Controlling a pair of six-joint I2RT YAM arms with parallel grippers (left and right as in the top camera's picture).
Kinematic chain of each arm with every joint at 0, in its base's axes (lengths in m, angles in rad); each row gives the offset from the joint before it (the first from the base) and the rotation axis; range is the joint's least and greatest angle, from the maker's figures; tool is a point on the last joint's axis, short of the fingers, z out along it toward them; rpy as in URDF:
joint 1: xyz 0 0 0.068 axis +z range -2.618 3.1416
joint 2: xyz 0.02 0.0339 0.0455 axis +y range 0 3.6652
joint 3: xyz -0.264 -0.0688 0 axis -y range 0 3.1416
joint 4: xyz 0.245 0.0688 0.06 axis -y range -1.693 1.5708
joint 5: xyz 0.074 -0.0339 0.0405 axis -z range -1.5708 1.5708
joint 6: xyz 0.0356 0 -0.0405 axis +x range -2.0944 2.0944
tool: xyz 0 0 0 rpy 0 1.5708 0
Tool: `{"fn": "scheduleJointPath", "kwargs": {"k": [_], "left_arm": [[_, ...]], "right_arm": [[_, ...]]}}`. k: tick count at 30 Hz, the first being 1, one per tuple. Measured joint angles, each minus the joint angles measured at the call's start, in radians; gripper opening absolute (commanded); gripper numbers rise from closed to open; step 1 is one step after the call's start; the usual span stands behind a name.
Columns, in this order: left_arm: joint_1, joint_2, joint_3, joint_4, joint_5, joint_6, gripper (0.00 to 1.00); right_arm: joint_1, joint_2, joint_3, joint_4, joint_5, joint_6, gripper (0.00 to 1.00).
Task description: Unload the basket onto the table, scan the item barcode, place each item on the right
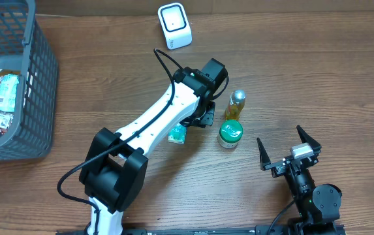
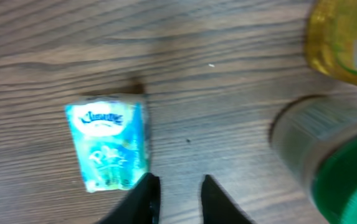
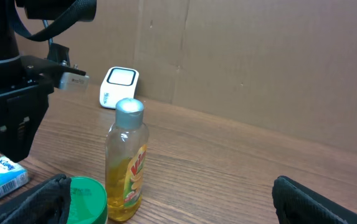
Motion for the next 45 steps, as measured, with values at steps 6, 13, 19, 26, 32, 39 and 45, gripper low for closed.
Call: {"fn": "scheduleJointPath", "kwargs": {"k": [6, 13, 19, 26, 32, 39, 45], "left_arm": [[-0.007, 0.017, -0.016, 0.002, -0.061, -0.001, 0.32], [-0.007, 0.069, -0.019, -0.005, -0.079, -0.001, 0.35], [-0.007, 0.116, -0.020, -0.003, -0.098, -0.001, 0.34], [-0.007, 0.128, -0.025, -0.004, -0.111, -0.001, 0.34], [-0.007, 0.128, -0.025, -0.004, -0.124, -0.001, 0.35], [-0.007, 0.128, -0.050, 0.011, -0.124, -0.019, 0.35], [-0.007, 0.119, -0.110, 0.069, -0.155, -0.050, 0.09]], "right_arm": [[0.000, 0.000, 0.000, 0.000, -0.001, 0.000, 1.00], [0.000, 0.000, 0.000, 0.000, 0.000, 0.000, 1.00], [0.000, 0.000, 0.000, 0.000, -0.001, 0.000, 1.00], [0.000, 0.000, 0.000, 0.000, 0.000, 0.000, 1.00], [0.000, 0.000, 0.000, 0.000, 0.000, 0.000, 1.00], [0.000, 0.000, 0.000, 0.000, 0.000, 0.000, 1.00], [0.000, 0.000, 0.000, 0.000, 0.000, 0.000, 1.00]]}}
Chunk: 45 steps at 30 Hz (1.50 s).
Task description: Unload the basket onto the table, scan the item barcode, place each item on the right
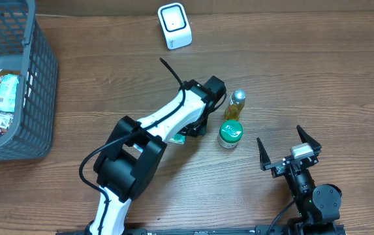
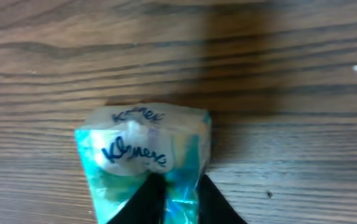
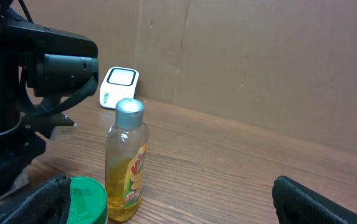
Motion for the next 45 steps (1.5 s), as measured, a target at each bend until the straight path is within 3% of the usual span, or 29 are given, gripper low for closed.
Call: {"fn": "scheduleJointPath", "kwargs": {"k": [2, 11, 14, 21, 27, 35, 45], "left_arm": [[0.000, -0.002, -0.001, 0.000, -0.002, -0.001, 0.04], [0.033, -0.003, 0.049, -0.022, 0.068, 0.001, 0.04], [0.079, -0.011, 0.075, 0.016, 0.187, 0.037, 0.04], [0.263, -0.058, 0.080, 0.130, 0.649, 0.181, 0.04], [0.325, -0.060, -0.015, 0.349, 0.930, 0.230, 0.04], [0.321, -0.060, -0.251, 0.714, 1.135, 0.162, 0.04], [0.321, -0.060, -0.326, 0.774, 1.219, 0.127, 0.04]], "right_arm": [[0.000, 0.000, 0.000, 0.000, 0.000, 0.000, 1.00], [0.000, 0.000, 0.000, 0.000, 0.000, 0.000, 1.00], [0.000, 0.000, 0.000, 0.000, 0.000, 0.000, 1.00], [0.000, 0.000, 0.000, 0.000, 0.000, 0.000, 1.00], [0.000, 0.000, 0.000, 0.000, 0.000, 0.000, 1.00], [0.000, 0.000, 0.000, 0.000, 0.000, 0.000, 1.00], [0.000, 0.000, 0.000, 0.000, 0.000, 0.000, 1.00]]}}
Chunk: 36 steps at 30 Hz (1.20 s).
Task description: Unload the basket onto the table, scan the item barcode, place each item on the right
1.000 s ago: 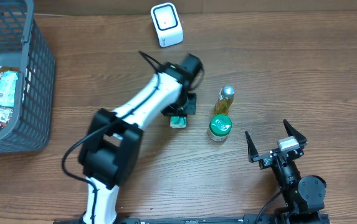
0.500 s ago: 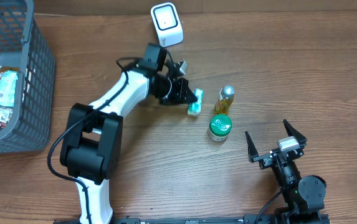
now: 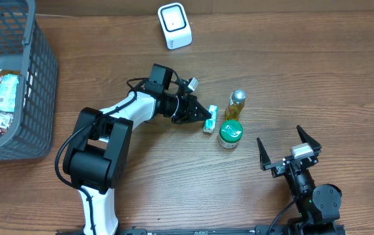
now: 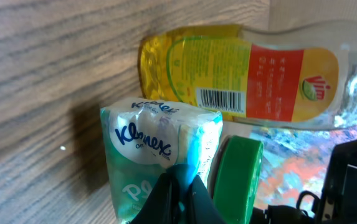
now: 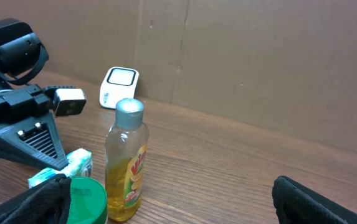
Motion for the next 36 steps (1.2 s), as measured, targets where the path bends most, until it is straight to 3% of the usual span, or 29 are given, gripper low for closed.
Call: {"fn": "scheduleJointPath", "kwargs": {"k": [20, 26, 36], "left_arm": [[-0.055, 0.000, -0.010, -0.098, -0.005, 0.005, 0.05], [-0.060, 0.000, -0.012, -0.117, -0.017, 0.009, 0.31], [-0.058, 0.000, -0.012, -0.117, -0.027, 0.011, 0.52]], "right_arm": [[0.000, 0.000, 0.000, 0.000, 0.000, 0.000, 1.00], [0.000, 0.000, 0.000, 0.000, 0.000, 0.000, 1.00], [0.000, 0.000, 0.000, -0.001, 0.000, 0.000, 1.00]]}}
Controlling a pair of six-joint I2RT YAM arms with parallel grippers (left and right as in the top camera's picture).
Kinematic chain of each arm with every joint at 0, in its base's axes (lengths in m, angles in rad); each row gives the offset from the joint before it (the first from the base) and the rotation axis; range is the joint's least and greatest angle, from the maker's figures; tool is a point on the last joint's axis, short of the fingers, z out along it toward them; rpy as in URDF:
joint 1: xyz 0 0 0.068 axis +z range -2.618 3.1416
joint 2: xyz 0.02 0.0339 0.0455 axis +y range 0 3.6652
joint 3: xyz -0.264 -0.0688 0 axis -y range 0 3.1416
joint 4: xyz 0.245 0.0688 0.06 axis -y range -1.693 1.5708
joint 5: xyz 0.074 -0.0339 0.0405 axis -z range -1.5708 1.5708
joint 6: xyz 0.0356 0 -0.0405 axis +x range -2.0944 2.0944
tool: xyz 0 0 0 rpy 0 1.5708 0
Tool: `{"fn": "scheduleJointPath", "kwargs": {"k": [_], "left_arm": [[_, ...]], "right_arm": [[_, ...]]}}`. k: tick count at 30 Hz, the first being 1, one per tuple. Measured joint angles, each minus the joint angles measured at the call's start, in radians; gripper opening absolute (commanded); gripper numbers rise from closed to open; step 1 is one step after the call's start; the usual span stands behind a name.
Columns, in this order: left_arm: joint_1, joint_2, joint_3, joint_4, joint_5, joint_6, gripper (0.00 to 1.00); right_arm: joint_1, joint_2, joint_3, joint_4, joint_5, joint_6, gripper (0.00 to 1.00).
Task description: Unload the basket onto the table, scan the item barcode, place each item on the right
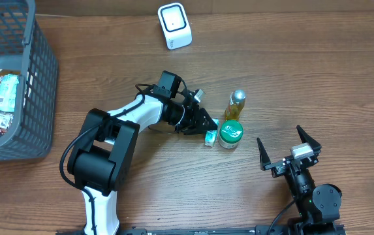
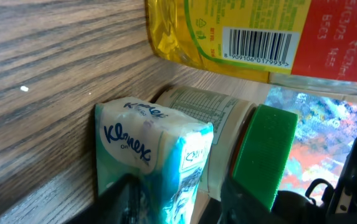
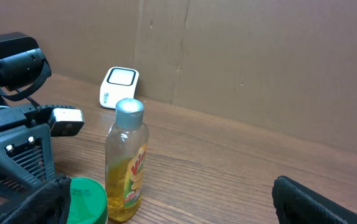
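Observation:
A small teal and white Kleenex tissue pack (image 2: 147, 152) lies against the green-lidded jar (image 2: 262, 155); in the overhead view the pack (image 1: 210, 137) shows just left of the jar (image 1: 230, 133). My left gripper (image 1: 204, 125) is open, its dark fingers (image 2: 123, 200) spread either side of the pack, not pinching it. The yellow bottle (image 2: 228, 37) shows its barcode just beyond. The white scanner (image 1: 174, 26) stands at the far edge. My right gripper (image 1: 290, 155) is open and empty at the near right.
A grey basket (image 1: 23, 98) with several packets stands at the far left. The yellow bottle (image 1: 237, 104) and the jar stand close together right of the left gripper. The left arm (image 1: 134, 117) stretches across the middle of the wooden table (image 1: 317, 78).
My left gripper was shut on the tissue pack between the bottle and the jar. Now its jaws are open and the pack sits a little nearer, against the jar. The right arm is unchanged.
The tissue pack first lay on the table left of the jar, my left gripper over it and empty. Then the gripper was down on the pack. Then, with the wrist turned, it held the pack by the bottle. Now it is open beside the jar.

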Motion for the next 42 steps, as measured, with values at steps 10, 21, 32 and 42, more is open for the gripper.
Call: {"fn": "scheduleJointPath", "kwargs": {"k": [10, 21, 32, 42], "left_arm": [[0.047, -0.008, 0.034, -0.001, 0.004, 0.016, 1.00], [0.054, -0.163, 0.486, -0.506, -0.425, 0.074, 1.00], [0.159, -0.191, 1.250, -0.813, -1.238, 0.288, 0.99], [0.440, -0.216, 1.370, -0.793, -1.518, 0.398, 1.00]], "right_arm": [[0.000, 0.000, 0.000, 0.000, 0.000, 0.000, 1.00], [0.000, 0.000, 0.000, 0.001, 0.000, 0.000, 1.00], [0.000, 0.000, 0.000, 0.002, 0.000, 0.000, 1.00], [0.000, 0.000, 0.000, 0.002, 0.000, 0.000, 1.00]]}}
